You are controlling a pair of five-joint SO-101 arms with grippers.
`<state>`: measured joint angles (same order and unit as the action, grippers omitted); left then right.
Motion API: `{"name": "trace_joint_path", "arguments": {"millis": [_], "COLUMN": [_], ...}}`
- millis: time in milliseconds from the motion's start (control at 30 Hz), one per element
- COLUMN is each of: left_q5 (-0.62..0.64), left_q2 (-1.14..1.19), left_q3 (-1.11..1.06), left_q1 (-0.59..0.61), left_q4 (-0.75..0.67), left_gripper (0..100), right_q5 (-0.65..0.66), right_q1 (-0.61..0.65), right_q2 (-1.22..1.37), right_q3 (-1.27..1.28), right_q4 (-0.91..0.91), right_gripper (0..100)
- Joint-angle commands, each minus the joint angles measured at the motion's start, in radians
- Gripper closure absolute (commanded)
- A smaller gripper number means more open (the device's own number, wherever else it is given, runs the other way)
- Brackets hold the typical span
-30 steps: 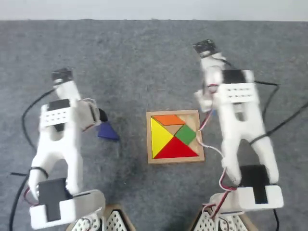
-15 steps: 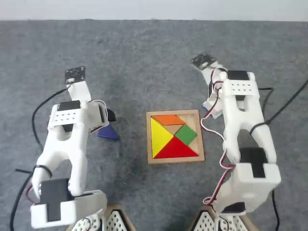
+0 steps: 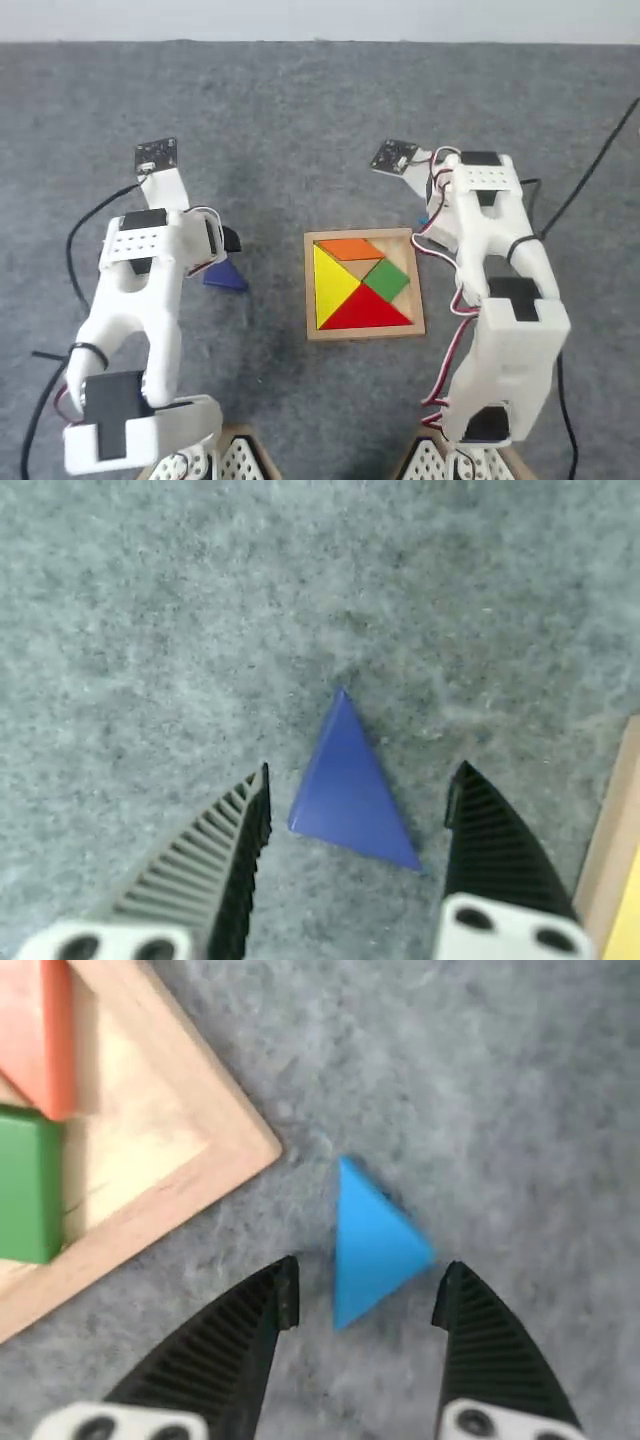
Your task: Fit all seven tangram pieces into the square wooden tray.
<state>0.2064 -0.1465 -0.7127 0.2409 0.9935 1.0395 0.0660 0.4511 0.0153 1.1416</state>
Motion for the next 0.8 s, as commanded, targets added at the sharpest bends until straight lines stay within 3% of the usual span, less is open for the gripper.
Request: {"name": "trace_joint_path", "arguments": {"millis": [0, 233, 533, 633, 767], "left_q5": [0.002, 0.002, 0.002, 0.002, 0.002], "left_q2": [-0.052, -0.051, -0.044, -0.044, -0.044], "left_q3": [0.005, 0.005, 0.005, 0.005, 0.005], "left_q1": [-0.006, -0.006, -0.006, -0.006, -0.006], "left_q4": [-0.017, -0.017, -0.02, -0.02, -0.017], "left_gripper": [72, 72, 72, 72, 72], "right_q5": [0.017, -0.023, -0.028, -0.025, 0.015], "right_q1": [-0.021, -0.067, -0.114, -0.102, -0.045], "right_q2": [-0.007, -0.005, -0.05, -0.077, -0.082], "right_q3": [-0.054, -0.054, -0.098, -0.104, -0.103], "right_q4": [-0.013, -0.008, 0.067, 0.076, 0.087], "right_gripper": [76.4, 93.4, 93.8, 88.4, 69.6]}}
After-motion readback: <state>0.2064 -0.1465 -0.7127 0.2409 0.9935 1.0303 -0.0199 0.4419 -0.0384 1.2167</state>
